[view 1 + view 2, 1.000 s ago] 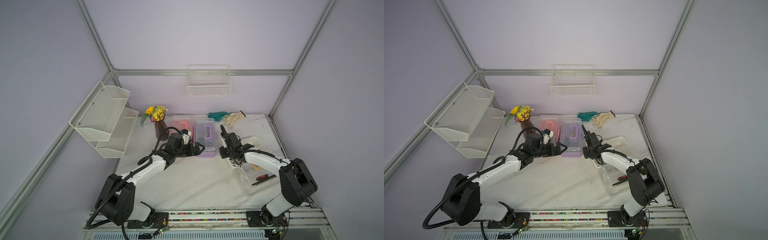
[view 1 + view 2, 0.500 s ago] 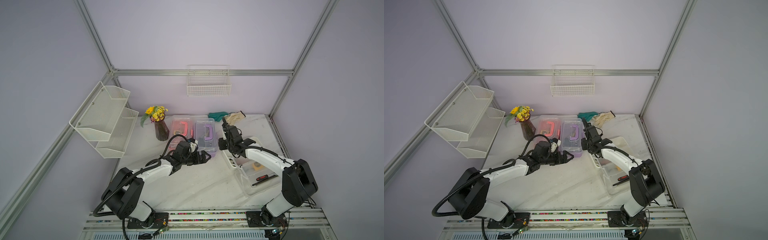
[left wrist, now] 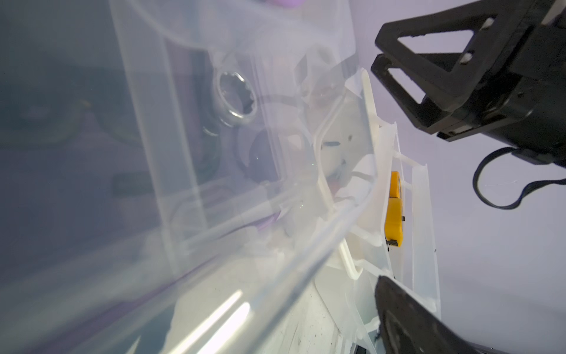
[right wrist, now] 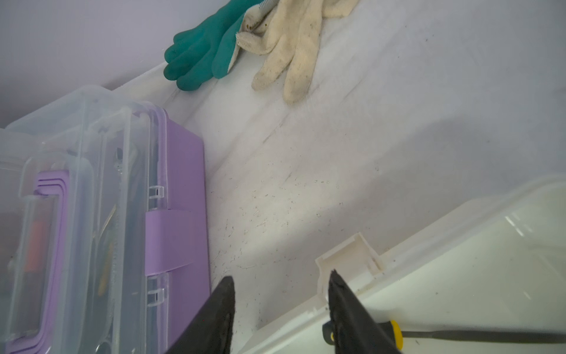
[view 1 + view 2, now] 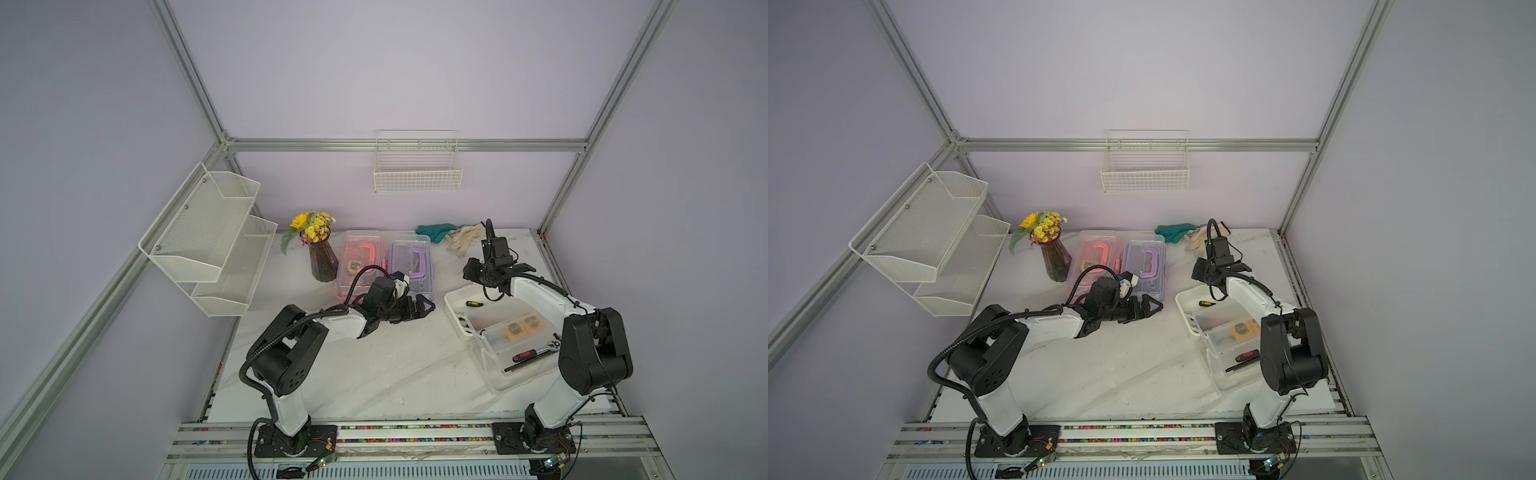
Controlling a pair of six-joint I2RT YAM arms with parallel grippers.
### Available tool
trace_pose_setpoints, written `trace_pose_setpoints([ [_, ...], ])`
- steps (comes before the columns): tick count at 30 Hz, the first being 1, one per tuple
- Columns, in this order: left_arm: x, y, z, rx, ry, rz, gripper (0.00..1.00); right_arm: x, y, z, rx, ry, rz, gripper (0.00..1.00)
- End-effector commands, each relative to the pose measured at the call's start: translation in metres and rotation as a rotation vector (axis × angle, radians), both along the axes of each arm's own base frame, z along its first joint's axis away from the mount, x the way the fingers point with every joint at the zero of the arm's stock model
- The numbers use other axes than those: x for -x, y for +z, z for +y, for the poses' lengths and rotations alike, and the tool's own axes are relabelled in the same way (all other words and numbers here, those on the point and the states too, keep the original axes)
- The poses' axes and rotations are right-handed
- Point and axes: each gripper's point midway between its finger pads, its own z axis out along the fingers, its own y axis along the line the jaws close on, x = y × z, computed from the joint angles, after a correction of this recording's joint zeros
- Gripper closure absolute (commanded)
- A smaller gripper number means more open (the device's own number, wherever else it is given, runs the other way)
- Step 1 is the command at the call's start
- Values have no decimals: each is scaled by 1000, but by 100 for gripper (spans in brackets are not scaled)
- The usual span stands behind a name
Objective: Close toolboxes
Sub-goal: Move the toolbox to the center of the board.
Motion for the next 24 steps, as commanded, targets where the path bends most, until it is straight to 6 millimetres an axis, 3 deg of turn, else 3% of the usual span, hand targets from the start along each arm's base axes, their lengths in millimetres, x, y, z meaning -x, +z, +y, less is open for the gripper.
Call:
trace_pose_setpoints([
  [1,-41,19,1,40,29,-87,0,4,-23,-4,-136,-52,61,46],
  [10,-90,20,1,68,41,-104,0,-3,-40,-11,-151,-86,83,43],
  [18,-109,23,-5,77,41,-120,0,3,-3,-27,-81,-121,-5,43],
  [24,-114,36,-9,96,26,-139,0,26,3,-34,-54,-135,15,43],
])
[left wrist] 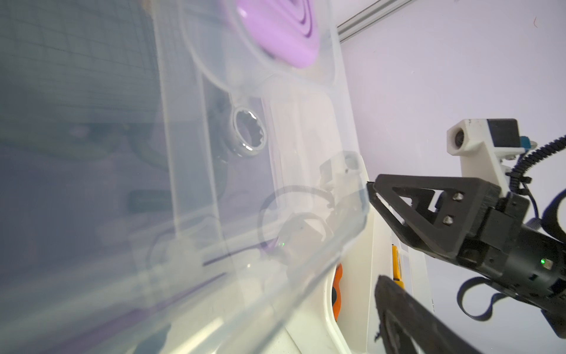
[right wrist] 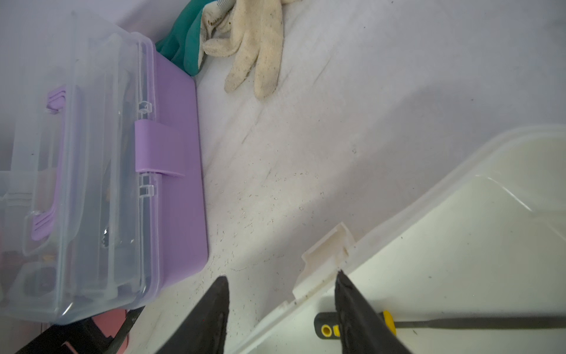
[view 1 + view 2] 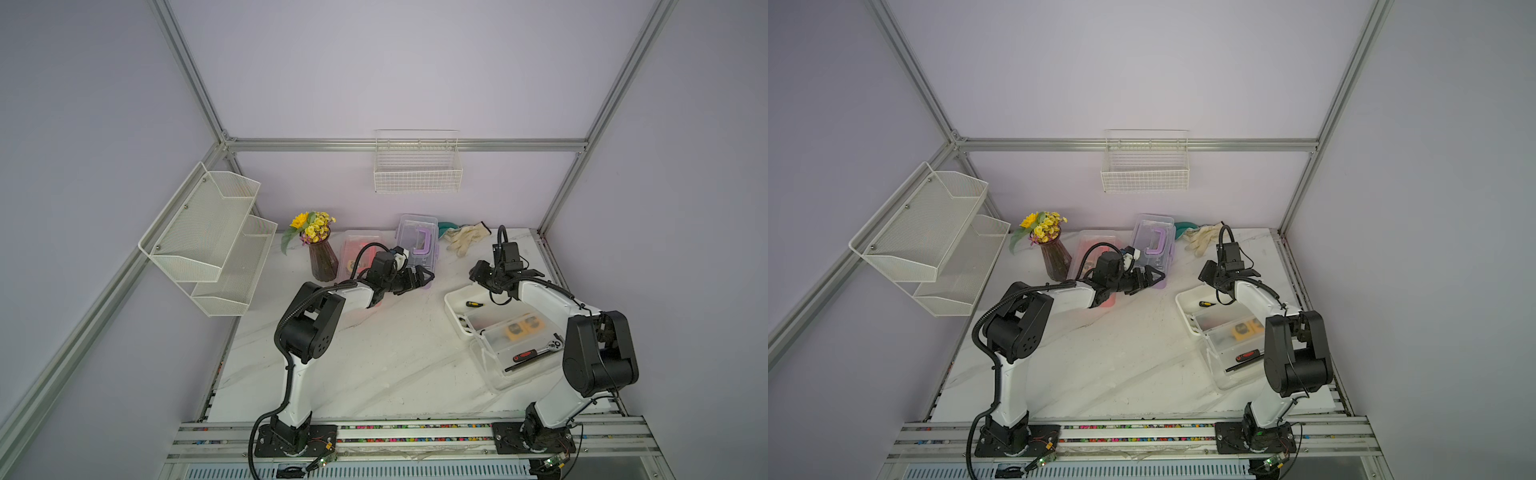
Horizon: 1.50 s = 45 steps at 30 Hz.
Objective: Close toolboxes
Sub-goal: Move the toolbox to the center of the board, then adjust the toolbox at the center of the board.
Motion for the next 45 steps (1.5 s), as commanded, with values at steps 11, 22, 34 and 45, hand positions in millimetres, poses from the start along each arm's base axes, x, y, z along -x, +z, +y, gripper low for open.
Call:
trace_pose_setpoints([
  [11,41,58,30,-20,-9,-120,0,16,-17,-3,-7,-8,54,43],
  [22,64,61,51,-55,20,-111,0,-20,-53,3,-40,-32,71,46],
  [34,68,58,53,-38,16,-91,0,4,-78,58,120,248,231,78],
  [45,72,58,58,-26,29,-76,0,105,-86,120,142,498,370,84],
])
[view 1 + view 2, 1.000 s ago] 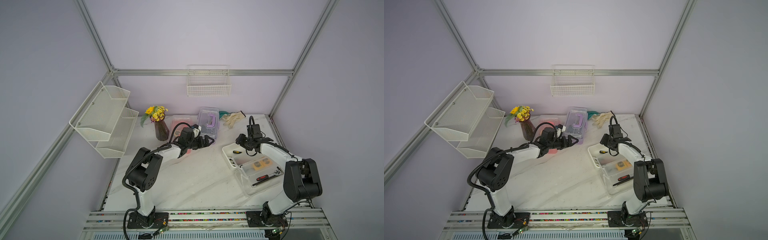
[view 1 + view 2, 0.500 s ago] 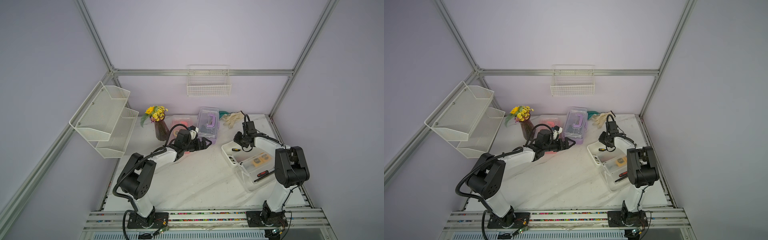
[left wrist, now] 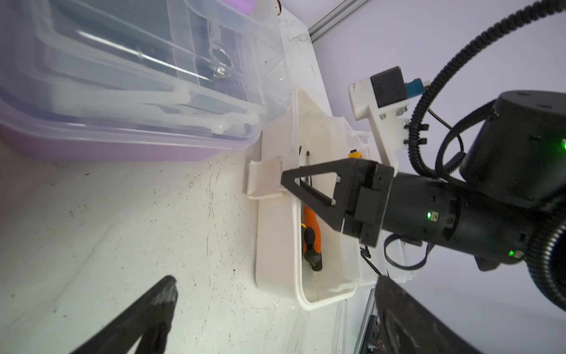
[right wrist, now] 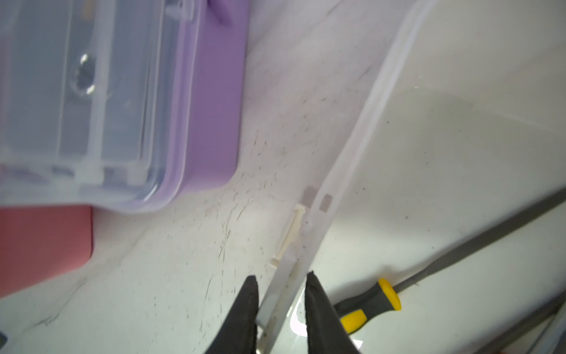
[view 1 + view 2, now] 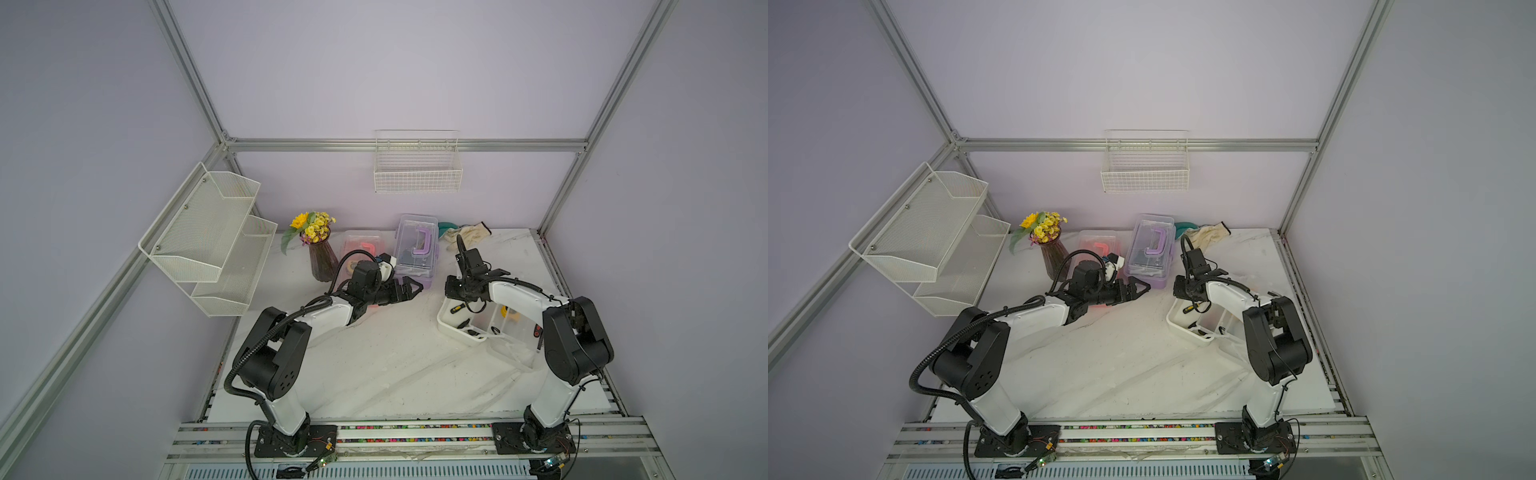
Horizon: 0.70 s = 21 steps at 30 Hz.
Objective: Close toolboxes
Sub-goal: Adjust the toolbox at the center of the board.
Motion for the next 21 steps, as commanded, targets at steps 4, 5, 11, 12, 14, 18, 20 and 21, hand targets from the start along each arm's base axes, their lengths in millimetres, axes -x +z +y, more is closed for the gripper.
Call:
trace_pose_setpoints([
  [4,-4,17,22,15,66,-21,0,91,-31,54,-4,205,208,84],
  [5,-4,17,28,16,80,-17,0,96,-31,63,-7,224,209,84],
  [11,0,22,66,-41,176,-32,0,128,-28,125,-65,360,214,84],
  [12,2,23,74,-60,197,-35,0,133,-29,136,-65,388,217,84],
  [14,6,25,86,-83,231,-49,0,139,-31,148,-45,421,223,83],
  [18,15,28,97,-98,258,-59,0,135,-17,158,-63,435,195,80],
  [20,17,25,97,-99,250,-49,0,129,-1,159,-72,423,148,74],
  [21,18,23,96,-96,246,-44,0,126,9,160,-82,415,127,71],
])
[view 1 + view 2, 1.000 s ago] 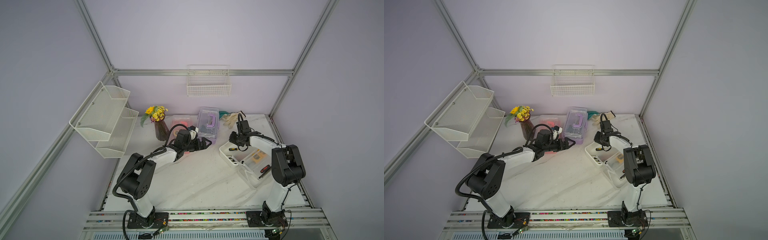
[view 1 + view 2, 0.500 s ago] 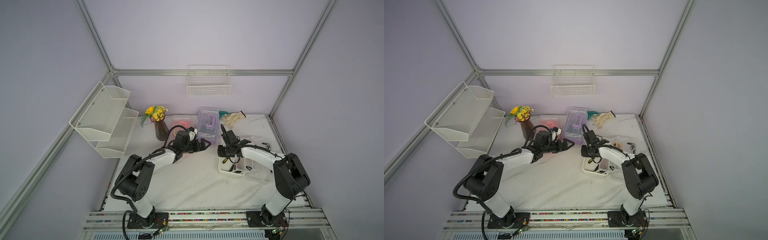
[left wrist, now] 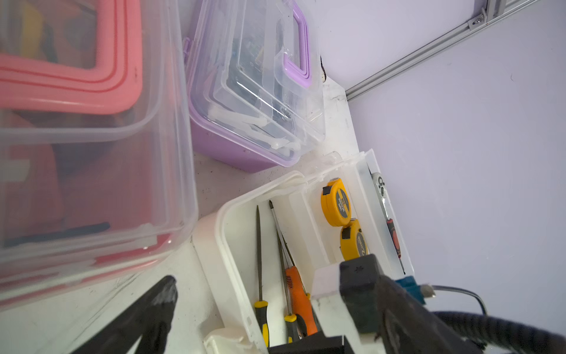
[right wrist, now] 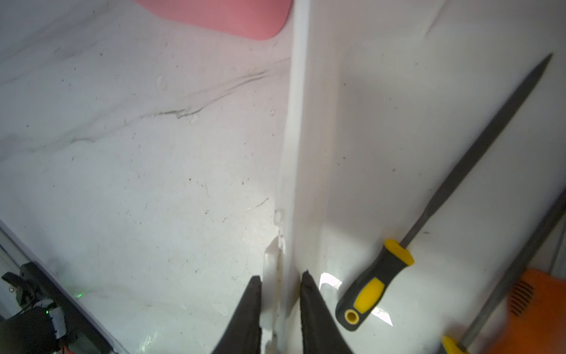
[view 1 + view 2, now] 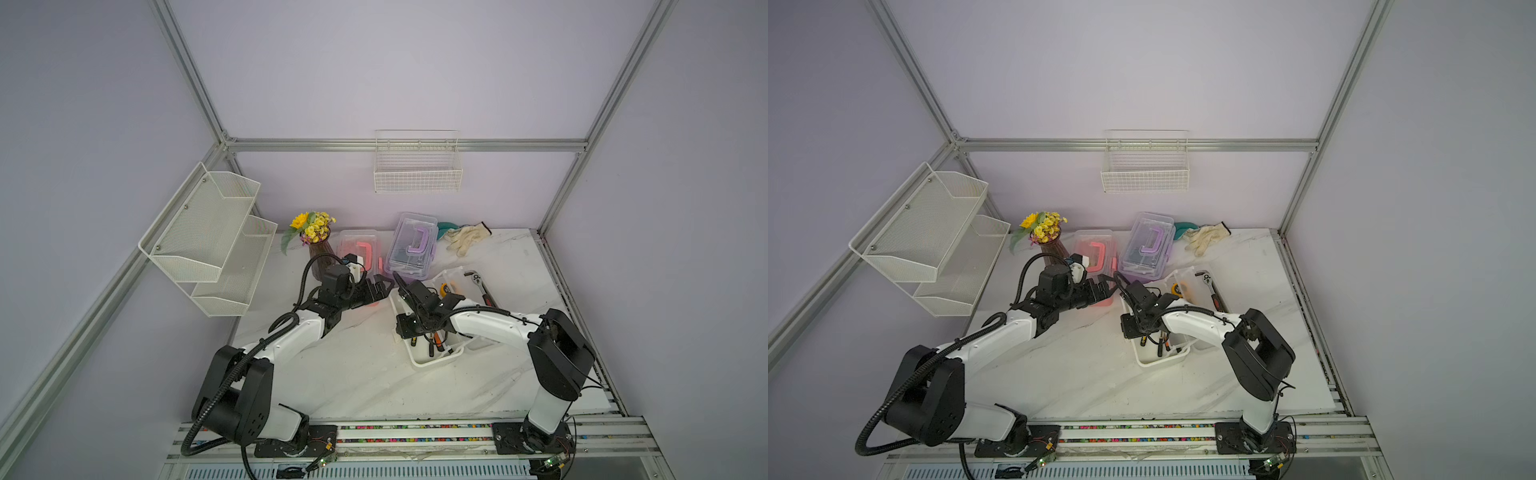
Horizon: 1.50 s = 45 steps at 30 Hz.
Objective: Close toolboxes
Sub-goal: Adjust the toolbox at the center of the board, then close the toolbox lid.
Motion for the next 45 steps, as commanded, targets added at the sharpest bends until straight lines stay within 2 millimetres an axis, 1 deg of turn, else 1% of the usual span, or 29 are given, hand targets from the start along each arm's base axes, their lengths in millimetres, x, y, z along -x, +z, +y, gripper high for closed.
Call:
trace_pose_setpoints([
  [1,7,-5,5,-22,-3,-5,0,3,20,-1,-26,-17,11,70],
  [5,9,-7,-2,-4,-27,0,0,-9,64,-8,-72,-60,-78,65],
  [9,14,-4,-14,12,-63,-4,0,-21,106,-24,-130,-108,-140,63],
  [10,15,-16,-19,2,-72,26,0,-25,119,-30,-150,-125,-165,63],
  [12,18,-21,-24,1,-85,40,0,-31,142,-45,-169,-161,-221,62],
  [14,24,-27,-31,-3,-102,56,0,-40,159,-71,-165,-221,-275,62],
  [15,26,-32,-33,-5,-106,69,0,-45,166,-87,-157,-258,-300,62],
  [16,29,-36,-35,-7,-105,83,0,-52,168,-105,-138,-305,-325,62],
  [17,31,-40,-36,-9,-105,92,0,-55,178,-123,-134,-351,-361,62],
  [18,34,-44,-38,-9,-106,102,0,-59,183,-142,-115,-400,-395,62],
  [20,38,-50,-43,2,-113,120,0,-64,190,-178,-65,-499,-462,62],
  [22,43,-53,-50,14,-127,128,0,-67,193,-212,-20,-579,-506,62],
  [24,45,-56,-54,12,-136,139,1,-70,186,-240,1,-644,-496,63],
  [27,50,-65,-56,1,-136,161,5,-75,166,-276,41,-721,-452,63],
  [31,53,-79,-45,-29,-86,183,9,-78,138,-323,72,-842,-413,63],
  [33,53,-85,-38,-52,-58,188,11,-77,121,-347,36,-908,-376,62],
  [35,52,-88,-34,-75,-39,189,15,-75,106,-364,-34,-960,-348,62],
  [36,51,-88,-32,-85,-32,187,17,-75,99,-369,-66,-978,-342,63],
  [37,50,-88,-31,-97,-28,184,20,-73,90,-369,-89,-978,-320,63],
  [38,48,-87,-31,-106,-27,181,24,-72,80,-365,-112,-967,-290,63],
  [40,45,-85,-29,-125,-17,174,28,-67,61,-355,-155,-930,-225,63],
  [41,43,-85,-28,-130,-12,171,32,-65,53,-350,-168,-915,-198,63],
  [43,39,-84,-27,-131,-2,164,33,-58,40,-343,-179,-893,-160,64],
  [45,37,-84,-27,-131,2,166,34,-51,33,-336,-207,-872,-135,65],
])
